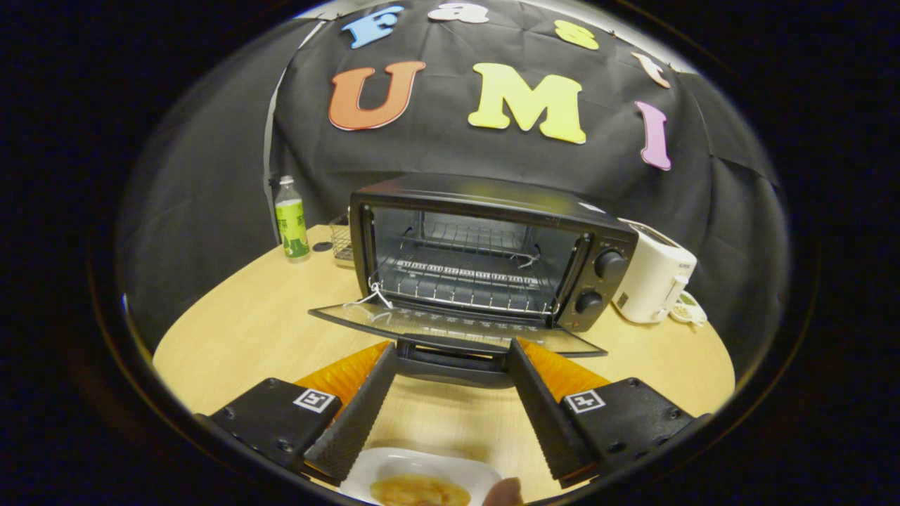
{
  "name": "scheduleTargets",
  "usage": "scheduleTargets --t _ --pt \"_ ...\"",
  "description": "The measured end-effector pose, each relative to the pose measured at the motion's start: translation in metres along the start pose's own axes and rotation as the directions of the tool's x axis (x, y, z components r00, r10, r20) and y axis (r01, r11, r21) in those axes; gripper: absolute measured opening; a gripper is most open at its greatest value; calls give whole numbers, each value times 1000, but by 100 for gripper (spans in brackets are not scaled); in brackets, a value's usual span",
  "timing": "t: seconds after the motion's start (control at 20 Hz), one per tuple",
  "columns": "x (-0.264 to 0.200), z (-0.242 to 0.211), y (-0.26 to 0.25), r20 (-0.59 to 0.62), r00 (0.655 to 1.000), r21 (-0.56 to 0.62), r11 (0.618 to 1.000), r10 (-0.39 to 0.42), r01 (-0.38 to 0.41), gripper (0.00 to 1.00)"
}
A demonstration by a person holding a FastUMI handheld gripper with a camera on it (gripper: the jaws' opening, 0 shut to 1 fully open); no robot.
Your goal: Open the toaster oven, put the food inside, and close the toaster oven door.
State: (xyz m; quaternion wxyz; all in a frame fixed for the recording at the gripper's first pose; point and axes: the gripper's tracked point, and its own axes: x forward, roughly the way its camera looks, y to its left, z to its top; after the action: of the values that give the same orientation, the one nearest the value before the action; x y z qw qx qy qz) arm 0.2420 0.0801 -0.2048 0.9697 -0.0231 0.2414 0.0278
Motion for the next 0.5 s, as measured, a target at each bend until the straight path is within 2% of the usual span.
scheduleTargets --t 0.3,0.5 --pt "6 -36 5 -161 986 66 997 43 -32 100" --pt "11 -48 6 -212 975 94 995 66 -47 100"
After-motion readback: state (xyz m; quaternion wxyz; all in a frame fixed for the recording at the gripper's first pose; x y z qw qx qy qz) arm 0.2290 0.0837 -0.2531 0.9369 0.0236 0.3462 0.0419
